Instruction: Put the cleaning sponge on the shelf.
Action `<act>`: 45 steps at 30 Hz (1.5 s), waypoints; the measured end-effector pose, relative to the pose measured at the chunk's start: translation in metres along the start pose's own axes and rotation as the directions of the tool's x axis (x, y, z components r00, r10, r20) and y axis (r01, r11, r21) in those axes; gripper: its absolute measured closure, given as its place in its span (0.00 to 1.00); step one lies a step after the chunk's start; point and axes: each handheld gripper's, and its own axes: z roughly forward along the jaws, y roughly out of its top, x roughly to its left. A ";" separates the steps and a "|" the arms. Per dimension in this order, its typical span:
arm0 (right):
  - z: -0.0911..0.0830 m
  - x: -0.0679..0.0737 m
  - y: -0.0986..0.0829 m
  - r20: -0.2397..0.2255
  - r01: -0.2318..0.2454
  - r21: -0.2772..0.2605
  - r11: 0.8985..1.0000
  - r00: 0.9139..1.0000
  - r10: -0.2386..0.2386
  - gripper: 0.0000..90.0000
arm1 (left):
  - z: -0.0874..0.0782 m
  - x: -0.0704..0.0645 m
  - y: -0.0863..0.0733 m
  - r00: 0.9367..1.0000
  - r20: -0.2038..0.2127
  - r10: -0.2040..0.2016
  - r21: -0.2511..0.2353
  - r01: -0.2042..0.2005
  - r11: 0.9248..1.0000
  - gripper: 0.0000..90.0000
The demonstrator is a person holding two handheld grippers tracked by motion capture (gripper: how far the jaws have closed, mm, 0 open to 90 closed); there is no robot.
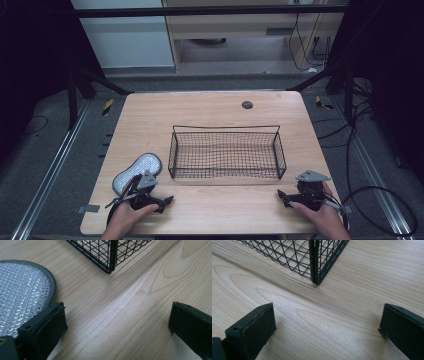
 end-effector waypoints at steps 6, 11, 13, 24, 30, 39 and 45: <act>0.000 0.000 0.000 0.000 0.000 0.000 1.000 1.000 0.000 0.00 | 0.000 0.000 0.000 1.000 0.001 0.000 0.000 0.000 1.000 0.00; 0.000 0.000 0.000 0.000 0.000 0.000 1.000 1.000 0.000 0.00 | -0.003 0.001 -0.001 1.000 0.003 0.006 0.007 -0.006 1.000 0.02; 0.000 0.000 0.000 0.000 0.003 -0.001 1.000 1.000 -0.003 0.00 | -0.007 0.001 0.000 0.999 -0.016 0.030 0.021 -0.030 0.999 0.04; 0.000 0.000 0.000 0.004 0.000 0.000 1.000 1.000 0.000 0.00 | -0.037 -0.001 0.008 0.997 -0.081 0.020 -0.044 -0.024 0.999 0.06; -0.001 0.001 -0.001 0.008 0.001 -0.001 1.000 1.000 -0.001 0.00 | -0.052 0.008 0.015 0.994 -0.109 -0.015 -0.063 0.008 0.998 0.06; -0.002 0.001 -0.001 -0.003 -0.013 0.003 1.000 1.000 0.013 0.00 | -0.064 0.043 0.028 0.990 -0.140 -0.025 0.059 0.034 0.998 0.06; -0.001 0.001 -0.002 0.004 0.002 -0.002 1.000 1.000 -0.002 0.00 | -0.064 0.059 0.028 0.989 -0.129 -0.066 0.076 0.076 0.994 0.06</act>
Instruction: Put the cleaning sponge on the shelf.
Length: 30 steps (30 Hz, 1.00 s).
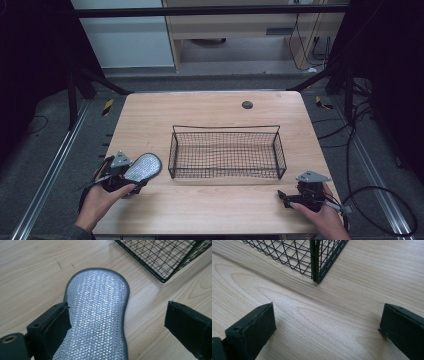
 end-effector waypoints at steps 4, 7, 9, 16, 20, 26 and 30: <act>-0.001 0.001 0.000 -0.008 -0.017 0.005 1.000 1.000 0.017 0.00 | 0.000 0.003 0.001 1.000 0.011 0.011 0.029 -0.011 1.000 0.06; 0.000 0.000 0.000 -0.001 -0.004 0.001 1.000 1.000 0.004 0.00 | 0.003 0.003 0.002 0.999 0.021 0.039 0.079 -0.041 0.996 0.09; -0.001 0.001 0.000 -0.008 -0.017 0.006 1.000 1.000 0.017 0.00 | 0.005 0.003 0.003 0.998 0.009 0.060 0.106 -0.061 0.992 0.09; -0.001 0.001 0.000 -0.008 -0.017 0.005 1.000 1.000 0.017 0.00 | 0.008 0.009 0.009 0.992 0.021 0.121 0.183 -0.123 0.975 0.10; -0.001 0.001 0.000 -0.008 -0.018 0.005 1.000 1.000 0.018 0.00 | 0.011 0.013 0.010 0.991 0.012 0.136 0.217 -0.135 0.967 0.10; 0.000 0.000 0.000 -0.005 -0.007 0.001 1.000 1.000 0.007 0.00 | 0.012 0.017 0.013 0.989 0.020 0.144 0.255 -0.145 0.956 0.10; 0.000 0.000 0.000 -0.003 -0.003 0.001 1.000 1.000 0.003 0.00 | 0.014 0.020 0.016 0.988 0.042 0.151 0.306 -0.157 0.939 0.05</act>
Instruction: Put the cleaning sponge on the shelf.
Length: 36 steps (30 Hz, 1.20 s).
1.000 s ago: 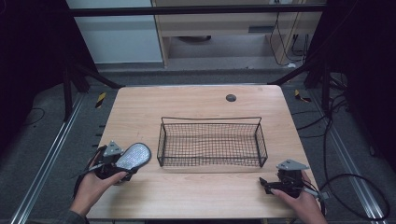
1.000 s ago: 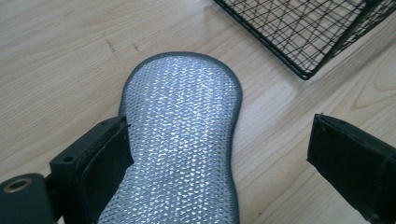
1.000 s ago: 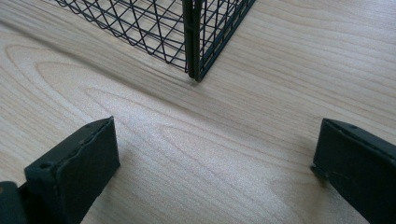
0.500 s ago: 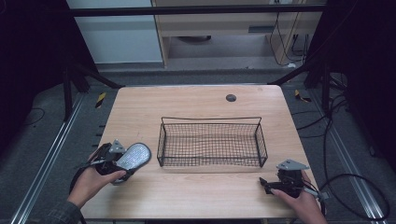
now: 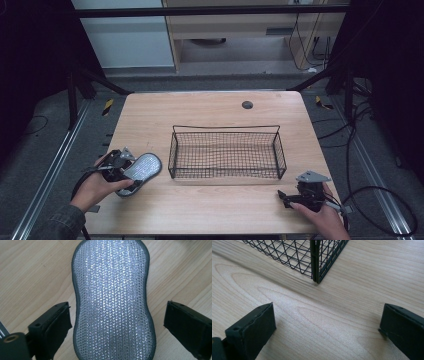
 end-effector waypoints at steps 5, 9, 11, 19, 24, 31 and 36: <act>0.000 0.000 0.000 0.002 0.004 -0.001 1.000 1.000 -0.004 0.00 | 0.002 0.002 0.003 1.000 0.006 0.006 0.025 -0.006 1.000 0.04; 0.000 0.000 0.000 0.001 0.002 0.000 1.000 1.000 -0.002 0.00 | 0.008 0.004 0.005 1.000 0.024 -0.004 0.045 0.003 0.999 0.04; 0.000 0.000 0.000 -0.001 -0.003 0.001 1.000 1.000 0.003 0.00 | 0.011 0.005 0.007 1.000 0.021 -0.012 0.049 0.010 0.999 0.04; 0.000 0.000 0.000 0.001 0.007 -0.001 1.000 1.000 -0.007 0.00 | 0.019 0.006 0.014 0.999 0.047 -0.003 0.071 0.000 0.997 0.04; 0.000 0.000 0.000 0.001 0.008 -0.001 1.000 1.000 -0.008 0.00 | 0.026 0.007 0.020 0.998 0.053 -0.017 0.088 0.012 0.996 0.04; 0.000 0.000 0.000 0.000 0.008 -0.001 1.000 1.000 -0.008 0.00 | 0.032 0.009 0.022 0.998 0.059 -0.026 0.102 0.020 0.995 0.04; 0.000 0.000 0.000 0.000 0.008 -0.001 1.000 1.000 -0.008 0.00 | 0.035 0.011 0.023 0.998 0.066 -0.017 0.101 0.010 0.995 0.04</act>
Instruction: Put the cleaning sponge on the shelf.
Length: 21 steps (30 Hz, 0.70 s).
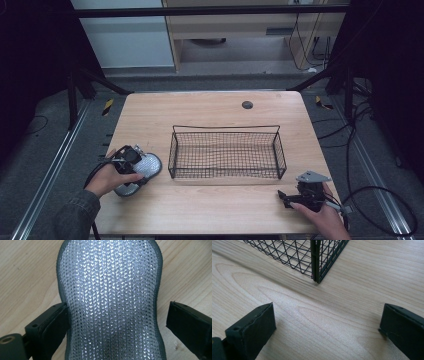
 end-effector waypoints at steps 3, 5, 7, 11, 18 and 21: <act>0.000 0.000 0.000 0.000 0.000 0.000 1.000 1.000 0.000 0.00 | 0.002 0.002 0.000 1.000 0.004 -0.011 0.003 0.011 1.000 0.04; 0.000 0.000 0.000 0.000 0.000 0.000 1.000 1.000 0.000 0.00 | 0.002 0.004 0.000 1.000 0.003 -0.019 0.003 0.019 1.000 0.04; 0.000 0.000 0.000 0.000 0.000 0.000 1.000 1.000 0.000 0.00 | 0.003 0.006 0.000 0.999 0.002 -0.032 0.000 0.032 0.999 0.04; 0.000 0.000 0.000 -0.001 -0.002 0.000 1.000 1.000 0.002 0.00 | 0.007 0.008 0.000 0.999 0.018 -0.041 0.009 0.041 0.999 0.03; 0.000 0.000 0.000 -0.001 -0.002 0.000 1.000 1.000 0.002 0.00 | 0.011 0.010 0.001 0.999 0.020 -0.048 0.014 0.048 0.999 0.02; 0.000 0.000 0.000 -0.001 -0.001 0.000 1.000 1.000 0.001 0.00 | 0.013 0.011 0.002 0.998 0.024 -0.055 0.014 0.054 0.998 0.01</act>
